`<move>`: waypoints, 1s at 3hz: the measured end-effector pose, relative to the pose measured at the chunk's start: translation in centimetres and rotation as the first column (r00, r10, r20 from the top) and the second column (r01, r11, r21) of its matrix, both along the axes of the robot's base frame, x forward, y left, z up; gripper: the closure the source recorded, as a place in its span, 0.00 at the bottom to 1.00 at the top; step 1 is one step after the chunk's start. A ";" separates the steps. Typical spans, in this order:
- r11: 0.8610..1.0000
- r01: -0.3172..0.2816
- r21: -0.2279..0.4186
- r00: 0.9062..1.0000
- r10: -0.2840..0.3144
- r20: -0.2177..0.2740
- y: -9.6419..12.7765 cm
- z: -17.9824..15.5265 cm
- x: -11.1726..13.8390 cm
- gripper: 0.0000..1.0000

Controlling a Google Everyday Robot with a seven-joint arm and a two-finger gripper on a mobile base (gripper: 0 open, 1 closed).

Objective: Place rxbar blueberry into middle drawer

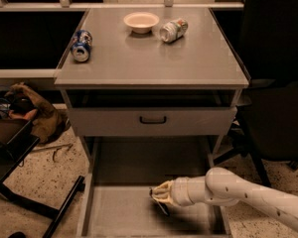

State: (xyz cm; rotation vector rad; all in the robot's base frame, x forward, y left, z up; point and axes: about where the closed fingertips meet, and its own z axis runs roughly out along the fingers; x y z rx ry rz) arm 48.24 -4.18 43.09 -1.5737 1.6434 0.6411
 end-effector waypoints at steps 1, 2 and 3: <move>1.000 0.003 0.002 1.000 -0.003 -0.002 0.1 -0.2 0.0 1.00; 1.000 0.003 0.002 1.000 -0.003 -0.002 0.1 -0.2 0.0 0.81; 1.000 0.003 0.002 1.000 -0.003 -0.002 0.1 -0.2 0.0 0.58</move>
Offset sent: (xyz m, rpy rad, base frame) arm -0.0004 0.0008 -0.0022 0.0019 0.0021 -0.0028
